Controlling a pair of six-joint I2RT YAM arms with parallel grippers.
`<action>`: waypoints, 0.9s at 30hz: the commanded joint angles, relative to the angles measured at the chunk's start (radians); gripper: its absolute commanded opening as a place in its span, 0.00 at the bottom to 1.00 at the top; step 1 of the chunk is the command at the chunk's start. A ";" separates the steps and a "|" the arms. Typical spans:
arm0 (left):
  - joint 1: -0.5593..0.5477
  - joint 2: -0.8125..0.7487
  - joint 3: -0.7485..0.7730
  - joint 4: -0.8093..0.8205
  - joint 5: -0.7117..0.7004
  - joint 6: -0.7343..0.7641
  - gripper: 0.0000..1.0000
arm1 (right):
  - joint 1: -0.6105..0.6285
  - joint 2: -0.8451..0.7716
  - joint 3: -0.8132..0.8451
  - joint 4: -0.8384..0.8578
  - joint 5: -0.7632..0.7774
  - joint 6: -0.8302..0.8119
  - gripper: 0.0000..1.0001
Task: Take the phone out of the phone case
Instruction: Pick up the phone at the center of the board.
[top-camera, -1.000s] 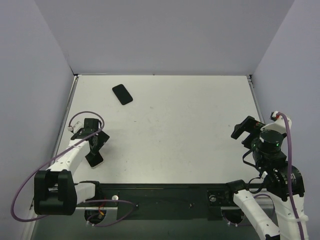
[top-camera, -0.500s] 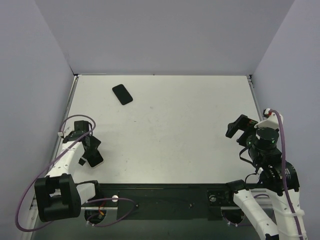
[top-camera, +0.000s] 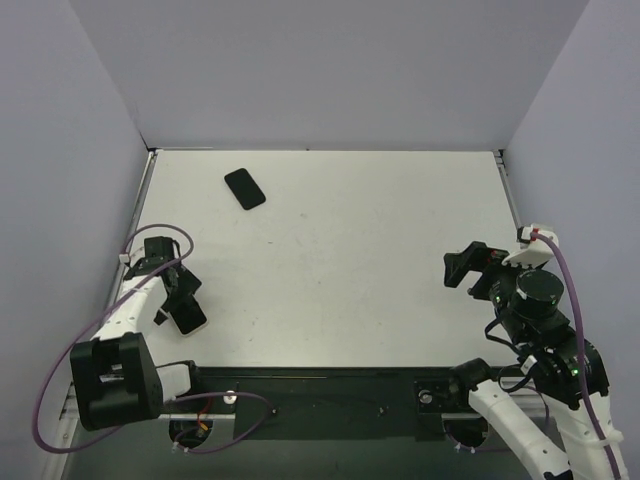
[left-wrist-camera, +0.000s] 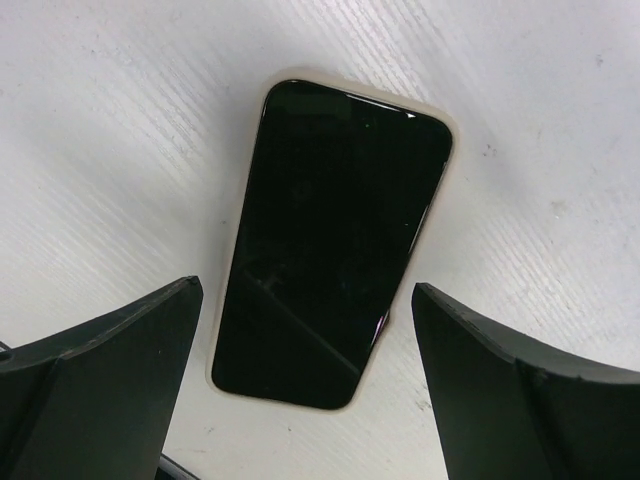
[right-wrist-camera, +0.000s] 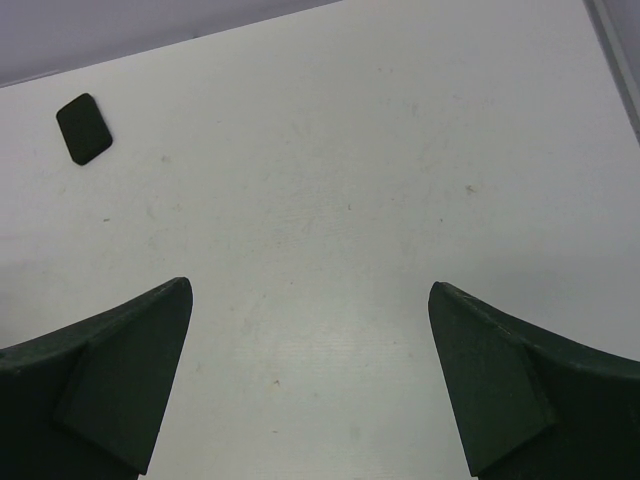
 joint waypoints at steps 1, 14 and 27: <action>0.029 0.065 0.077 -0.002 0.014 0.053 0.97 | 0.042 -0.010 -0.009 0.045 -0.017 -0.017 0.99; 0.149 0.210 0.115 0.059 0.249 0.169 0.97 | 0.130 -0.029 -0.006 0.046 0.036 -0.036 0.99; 0.117 0.348 0.193 0.023 0.210 0.214 0.95 | 0.134 -0.007 -0.013 0.063 0.059 -0.042 0.99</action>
